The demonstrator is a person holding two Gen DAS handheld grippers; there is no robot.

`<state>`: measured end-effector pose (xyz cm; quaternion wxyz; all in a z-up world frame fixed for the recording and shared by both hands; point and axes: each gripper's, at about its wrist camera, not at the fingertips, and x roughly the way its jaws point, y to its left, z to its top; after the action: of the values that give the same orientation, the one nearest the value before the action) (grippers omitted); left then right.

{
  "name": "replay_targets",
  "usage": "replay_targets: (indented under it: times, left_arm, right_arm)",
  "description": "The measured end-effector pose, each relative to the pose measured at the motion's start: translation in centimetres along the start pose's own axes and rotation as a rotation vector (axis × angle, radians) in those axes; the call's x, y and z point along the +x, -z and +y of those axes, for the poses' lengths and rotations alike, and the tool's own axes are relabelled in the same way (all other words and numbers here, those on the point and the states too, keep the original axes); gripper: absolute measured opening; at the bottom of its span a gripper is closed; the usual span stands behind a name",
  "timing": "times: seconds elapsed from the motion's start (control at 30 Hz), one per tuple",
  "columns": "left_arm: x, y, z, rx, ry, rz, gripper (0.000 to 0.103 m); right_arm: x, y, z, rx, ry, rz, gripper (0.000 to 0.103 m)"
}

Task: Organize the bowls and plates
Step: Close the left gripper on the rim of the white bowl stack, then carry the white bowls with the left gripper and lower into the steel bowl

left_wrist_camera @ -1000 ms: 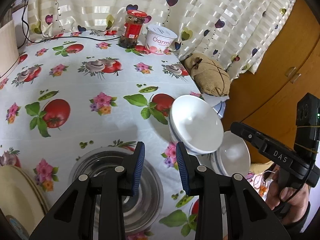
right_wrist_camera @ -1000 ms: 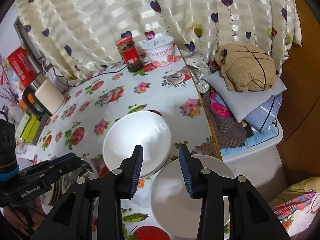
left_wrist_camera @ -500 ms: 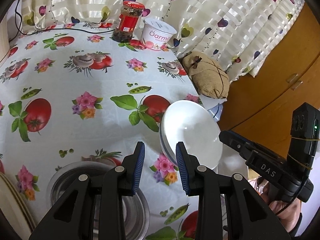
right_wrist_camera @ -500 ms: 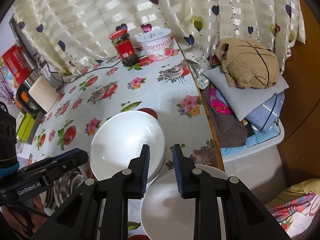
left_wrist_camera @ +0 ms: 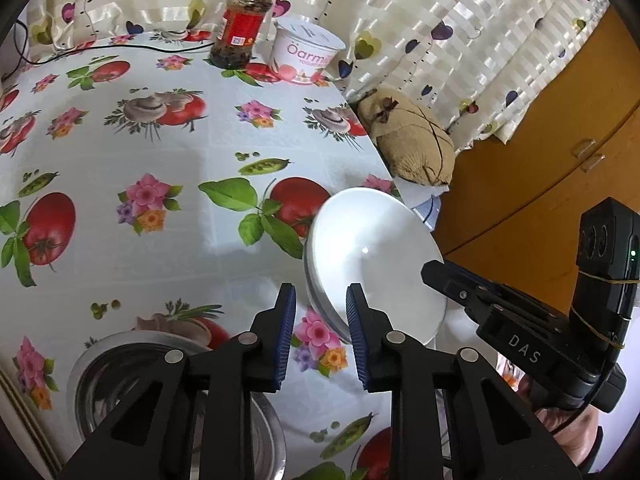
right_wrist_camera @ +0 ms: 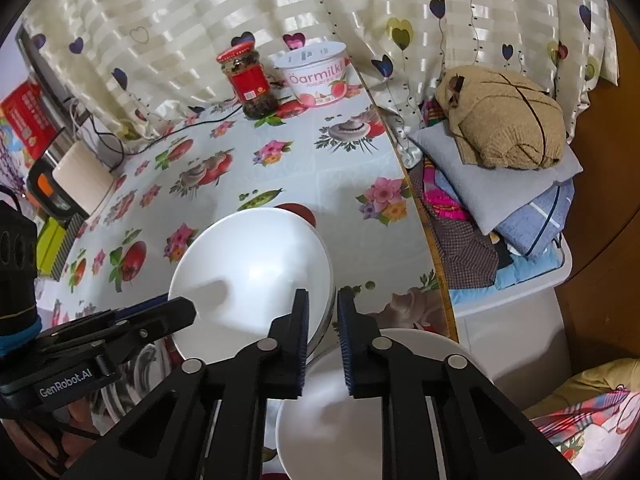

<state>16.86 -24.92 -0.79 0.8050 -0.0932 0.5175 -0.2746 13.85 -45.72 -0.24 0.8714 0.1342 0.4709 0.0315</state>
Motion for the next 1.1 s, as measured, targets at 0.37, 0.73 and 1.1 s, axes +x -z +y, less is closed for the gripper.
replay_targets:
  times: [0.37,0.73,1.1]
  left_arm:
    - [0.2,-0.1,-0.5,0.011,-0.01,0.003,0.021]
    - [-1.4,-0.1,-0.4,0.012,-0.01,-0.025,0.021]
    - [-4.2,0.6,0.1,0.007,-0.018,-0.066,0.021]
  right_arm:
    - [0.0,-0.1,0.1,0.001,0.002,-0.005,0.013]
    - [-1.6,-0.4,1.2,-0.011,-0.008,-0.033,0.013]
    - [-3.5,-0.2,3.5,-0.041,-0.034,-0.064,0.013]
